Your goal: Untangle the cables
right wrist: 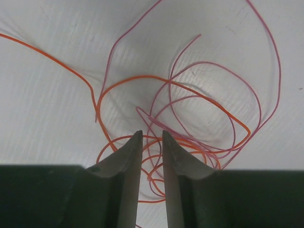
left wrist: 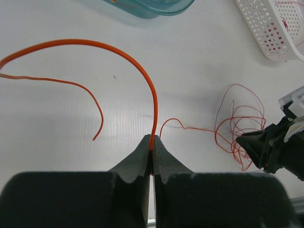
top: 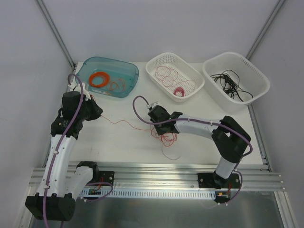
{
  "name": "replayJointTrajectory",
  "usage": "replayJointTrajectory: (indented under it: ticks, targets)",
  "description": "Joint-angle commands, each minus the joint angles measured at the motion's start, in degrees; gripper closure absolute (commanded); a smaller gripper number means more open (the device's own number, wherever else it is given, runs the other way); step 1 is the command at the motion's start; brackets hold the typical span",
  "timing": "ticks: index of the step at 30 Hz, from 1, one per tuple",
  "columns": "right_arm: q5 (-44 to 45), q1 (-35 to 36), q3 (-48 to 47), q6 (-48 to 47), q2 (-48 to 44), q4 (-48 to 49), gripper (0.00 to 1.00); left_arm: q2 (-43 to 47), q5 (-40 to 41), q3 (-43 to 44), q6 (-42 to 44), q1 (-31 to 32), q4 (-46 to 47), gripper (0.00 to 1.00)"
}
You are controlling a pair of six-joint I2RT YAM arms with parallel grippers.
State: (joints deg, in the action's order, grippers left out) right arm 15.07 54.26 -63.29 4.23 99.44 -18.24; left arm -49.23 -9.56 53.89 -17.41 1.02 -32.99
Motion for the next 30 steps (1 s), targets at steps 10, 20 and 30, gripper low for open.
replayJointTrajectory:
  ticks: [10,20,30]
  targets:
    - [5.76,-6.35,4.22,-0.10,-12.57,-3.29,0.99,-0.25,12.16,6.04,4.83,-0.66,-1.28,1.00]
    - [3.74,-31.21,4.49,-1.33,-35.78,-15.50,0.99,-4.90,38.54,21.16,11.25,-2.07,-6.21,1.00]
    - [-5.57,-47.22,-2.19,-0.80,-42.57,-21.40,0.99,-8.60,49.29,32.33,16.88,-3.04,-6.65,1.00]
